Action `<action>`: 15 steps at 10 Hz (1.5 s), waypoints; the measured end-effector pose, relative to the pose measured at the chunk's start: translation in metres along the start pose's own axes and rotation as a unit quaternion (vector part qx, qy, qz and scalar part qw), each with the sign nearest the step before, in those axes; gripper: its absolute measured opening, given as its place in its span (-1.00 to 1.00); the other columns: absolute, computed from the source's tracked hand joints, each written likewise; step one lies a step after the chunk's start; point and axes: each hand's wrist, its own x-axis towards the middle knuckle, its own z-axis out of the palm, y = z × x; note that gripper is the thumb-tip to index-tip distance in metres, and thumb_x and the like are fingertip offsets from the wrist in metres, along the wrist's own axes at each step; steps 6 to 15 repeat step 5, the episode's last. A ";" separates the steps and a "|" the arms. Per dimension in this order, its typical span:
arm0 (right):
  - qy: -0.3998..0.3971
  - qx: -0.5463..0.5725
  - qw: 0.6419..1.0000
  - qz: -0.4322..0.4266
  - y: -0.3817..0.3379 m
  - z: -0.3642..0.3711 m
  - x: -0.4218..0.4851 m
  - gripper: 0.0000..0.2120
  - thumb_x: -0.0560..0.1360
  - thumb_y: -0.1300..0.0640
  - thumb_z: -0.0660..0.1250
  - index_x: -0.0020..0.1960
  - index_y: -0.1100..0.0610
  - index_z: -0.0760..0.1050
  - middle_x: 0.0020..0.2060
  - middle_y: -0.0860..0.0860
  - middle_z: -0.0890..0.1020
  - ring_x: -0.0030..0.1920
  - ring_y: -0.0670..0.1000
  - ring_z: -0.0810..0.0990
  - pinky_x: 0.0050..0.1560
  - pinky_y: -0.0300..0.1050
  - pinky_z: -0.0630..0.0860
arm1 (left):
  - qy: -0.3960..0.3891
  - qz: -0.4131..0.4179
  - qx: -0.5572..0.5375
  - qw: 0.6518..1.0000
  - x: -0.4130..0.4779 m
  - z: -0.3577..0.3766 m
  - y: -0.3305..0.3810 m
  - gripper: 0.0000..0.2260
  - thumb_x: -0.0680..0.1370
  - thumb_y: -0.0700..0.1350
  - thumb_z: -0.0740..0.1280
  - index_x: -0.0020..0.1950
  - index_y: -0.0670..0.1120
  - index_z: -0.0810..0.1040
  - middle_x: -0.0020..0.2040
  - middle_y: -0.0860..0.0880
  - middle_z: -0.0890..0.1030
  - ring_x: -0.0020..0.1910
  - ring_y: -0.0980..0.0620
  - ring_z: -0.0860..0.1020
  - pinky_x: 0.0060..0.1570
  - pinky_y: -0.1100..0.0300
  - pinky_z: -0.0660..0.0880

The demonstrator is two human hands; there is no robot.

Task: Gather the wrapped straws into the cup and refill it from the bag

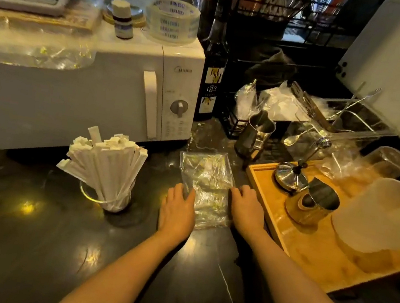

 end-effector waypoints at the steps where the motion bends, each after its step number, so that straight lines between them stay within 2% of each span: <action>1: 0.010 -0.022 0.999 -0.023 0.002 0.003 0.001 -0.62 0.58 0.20 0.08 0.38 0.22 0.28 0.36 0.16 0.37 0.34 0.16 0.33 0.24 -0.01 0.34 | -0.050 0.009 0.050 0.997 0.002 0.004 -0.007 -0.54 0.61 -0.12 0.02 0.50 -0.10 0.01 0.56 -0.13 -0.10 0.53 -0.10 -0.11 0.48 -0.09 -0.05; 2: 0.005 -0.049 0.997 -0.065 0.005 0.003 0.002 -0.55 0.54 0.27 0.12 0.43 0.21 0.22 0.42 0.12 0.33 0.43 0.12 0.26 0.29 -0.07 0.30 | -0.093 0.023 0.054 0.994 0.004 0.007 -0.014 -0.54 0.64 -0.05 -0.10 0.51 -0.11 -0.11 0.56 -0.07 -0.15 0.53 -0.05 -0.20 0.49 -0.11 -0.17; 4: -0.001 -0.091 0.993 -0.080 0.003 -0.002 0.005 -0.54 0.53 0.25 0.17 0.41 0.16 0.24 0.41 0.08 0.34 0.42 0.08 0.25 0.35 -0.08 0.28 | -0.109 0.045 0.072 0.990 0.006 -0.004 -0.020 -0.52 0.63 -0.01 -0.08 0.51 -0.11 -0.10 0.57 -0.08 -0.09 0.54 -0.09 -0.16 0.48 -0.14 -0.12; 5: 0.025 -0.047 0.996 -0.071 0.002 -0.003 0.009 -0.60 0.55 0.20 0.13 0.38 0.15 0.28 0.36 0.08 0.40 0.39 0.09 0.30 0.35 -0.06 0.31 | -0.091 0.054 0.034 0.994 0.006 -0.015 -0.016 -0.52 0.63 0.01 -0.07 0.51 -0.08 -0.08 0.57 -0.10 -0.07 0.54 -0.09 -0.15 0.50 -0.11 -0.10; 15: 0.025 -0.047 0.996 -0.071 0.002 -0.003 0.009 -0.60 0.55 0.20 0.13 0.38 0.15 0.28 0.36 0.08 0.40 0.39 0.09 0.30 0.35 -0.06 0.31 | -0.091 0.054 0.034 0.994 0.006 -0.015 -0.016 -0.52 0.63 0.01 -0.07 0.51 -0.08 -0.08 0.57 -0.10 -0.07 0.54 -0.09 -0.15 0.50 -0.11 -0.10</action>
